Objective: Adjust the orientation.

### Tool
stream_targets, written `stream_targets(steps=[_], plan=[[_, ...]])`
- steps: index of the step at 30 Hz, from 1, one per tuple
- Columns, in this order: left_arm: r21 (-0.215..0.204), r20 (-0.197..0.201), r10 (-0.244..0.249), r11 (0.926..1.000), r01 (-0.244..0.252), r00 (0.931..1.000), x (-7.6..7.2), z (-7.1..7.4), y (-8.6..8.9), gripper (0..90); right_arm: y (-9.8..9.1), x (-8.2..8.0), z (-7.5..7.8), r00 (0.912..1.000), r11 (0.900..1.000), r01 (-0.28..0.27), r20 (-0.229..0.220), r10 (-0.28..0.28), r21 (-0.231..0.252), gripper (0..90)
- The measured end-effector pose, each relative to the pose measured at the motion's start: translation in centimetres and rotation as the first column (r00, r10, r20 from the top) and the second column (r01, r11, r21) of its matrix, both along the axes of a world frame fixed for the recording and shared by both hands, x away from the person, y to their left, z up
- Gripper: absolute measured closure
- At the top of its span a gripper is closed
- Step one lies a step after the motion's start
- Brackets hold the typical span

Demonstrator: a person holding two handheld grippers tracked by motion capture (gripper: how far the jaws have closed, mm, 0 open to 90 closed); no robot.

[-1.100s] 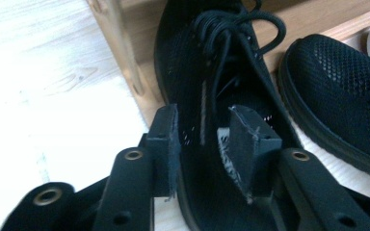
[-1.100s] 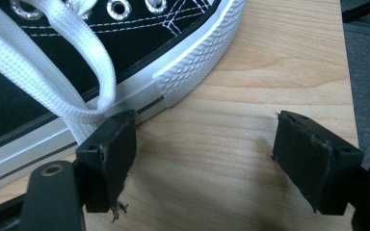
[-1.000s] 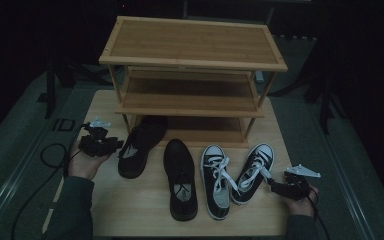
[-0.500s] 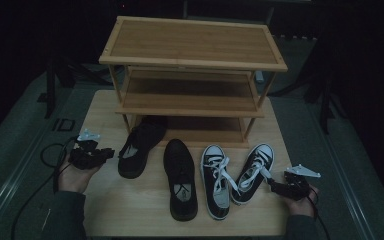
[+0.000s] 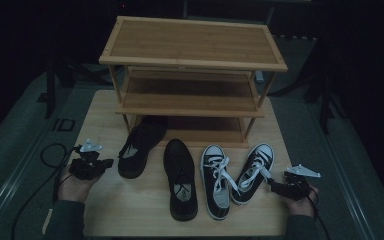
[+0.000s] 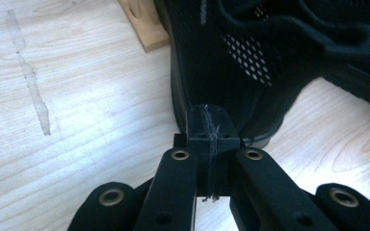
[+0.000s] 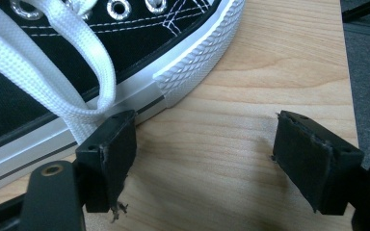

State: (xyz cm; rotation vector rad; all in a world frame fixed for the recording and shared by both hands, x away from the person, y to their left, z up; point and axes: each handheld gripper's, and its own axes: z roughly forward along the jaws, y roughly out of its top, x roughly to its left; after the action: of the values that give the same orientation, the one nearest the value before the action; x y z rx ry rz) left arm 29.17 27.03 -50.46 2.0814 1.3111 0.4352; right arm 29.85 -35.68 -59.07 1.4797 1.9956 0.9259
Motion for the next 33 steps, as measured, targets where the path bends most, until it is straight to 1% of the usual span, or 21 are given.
stream_targets(steps=[1, 2, 4, 5, 7, 16, 17, 18, 19, 20, 21, 22, 23, 24, 27, 33], plan=[[0.009, -0.002, -0.014, 0.9999, 0.014, 0.9999, -0.5, -0.2, -0.5, 90.0, 0.0, 0.0, 0.0, 1.0000, 1.0000, 0.000, 0.000, 0.000, 0.000, 23.0], [0.011, 0.000, -0.016, 0.9998, 0.016, 0.9999, -0.6, -0.2, -0.6, 90.0, 0.0, 0.0, 0.0, 1.0000, 1.0000, 0.000, 0.000, 0.000, 0.000, 23.0], [0.011, -0.001, -0.021, 0.9997, 0.021, 0.9998, -0.8, -0.2, -0.7, 90.0, 0.0, 0.0, 0.0, 1.0000, 1.0000, 0.001, 0.000, -0.001, 0.001, 23.0], [0.012, -0.001, -0.033, 0.9994, 0.033, 0.9994, -1.2, -0.2, -1.2, 90.0, 0.0, 0.0, 0.0, 1.0000, 1.0000, 0.000, 0.000, 0.000, 0.000, 23.0], [0.005, 0.000, -0.043, 0.9991, 0.043, 0.9991, -1.5, -0.1, -1.6, 90.0, 0.0, 0.0, 0.0, 1.0000, 1.0000, 0.000, 0.000, 0.000, 0.000, 23.0], [0.000, 0.008, -0.077, 0.9970, 0.077, 0.9970, -2.2, 0.4, -3.1, 90.0, 0.0, 0.0, 0.0, 1.0000, 1.0000, 0.000, -0.001, 0.000, -0.001, 23.0], [0.003, 0.012, -0.090, 0.9960, 0.090, 0.9959, -2.4, 0.5, -3.5, 90.0, 0.0, 0.0, 0.0, 1.0000, 1.0000, 0.000, 0.000, 0.000, 0.000, 23.0], [0.003, 0.012, -0.090, 0.9960, 0.090, 0.9959, -2.4, 0.5, -3.5, 88.5, 0.0, 0.0, 0.0, 1.0000, 1.0000, 0.000, 0.000, 0.000, 0.000, 23.0], [0.016, 0.021, -0.096, 0.9952, 0.096, 0.9951, -2.6, 0.6, -4.0, 86.6, 0.0, 0.0, 0.0, 1.0000, 1.0000, 0.000, 0.000, 0.000, 0.000, 23.0], [0.016, 0.021, -0.096, 0.9952, 0.096, 0.9951, -2.6, 0.6, -4.0, 85.6, 0.0, 0.0, 0.0, 1.0000, 1.0000, 0.000, 0.000, 0.000, 0.000, 23.0], [0.014, 0.017, -0.106, 0.9943, 0.106, 0.9942, -2.8, 0.6, -4.6, 84.5, 0.0, 0.0, 0.0, 1.0000, 1.0000, 0.000, 0.000, 0.000, -0.001, 23.0], [0.014, 0.017, -0.106, 0.9943, 0.106, 0.9942, -2.8, 0.6, -4.6, 83.3, 0.0, 0.0, 0.0, 1.0000, 1.0000, 0.000, 0.000, 0.000, -0.001, 23.0], [0.014, 0.018, -0.121, 0.9926, 0.121, 0.9925, -3.0, 0.6, -5.2, 82.4, 0.0, 0.0, 0.0, 1.0000, 1.0000, 0.000, 0.000, 0.000, -0.001, 23.0], [0.014, 0.018, -0.121, 0.9926, 0.121, 0.9925, -3.0, 0.6, -5.2, 81.1, 0.0, 0.0, 0.0, 1.0000, 1.0000, 0.000, 0.000, 0.000, -0.001, 23.0], [0.004, 0.007, -0.143, 0.9898, 0.143, 0.9897, -3.1, 0.8, -5.9, 78.2, 0.0, 0.0, 0.0, 1.0000, 1.0000, 0.000, -0.001, 0.000, -0.001, 23.0], [-0.010, 0.004, -0.161, 0.9869, 0.161, 0.9869, -3.1, 1.0, -6.7, 74.6, 0.0, 0.0, 0.0, 1.0000, 1.0000, 0.000, 0.000, 0.000, -0.001, 23.0]])
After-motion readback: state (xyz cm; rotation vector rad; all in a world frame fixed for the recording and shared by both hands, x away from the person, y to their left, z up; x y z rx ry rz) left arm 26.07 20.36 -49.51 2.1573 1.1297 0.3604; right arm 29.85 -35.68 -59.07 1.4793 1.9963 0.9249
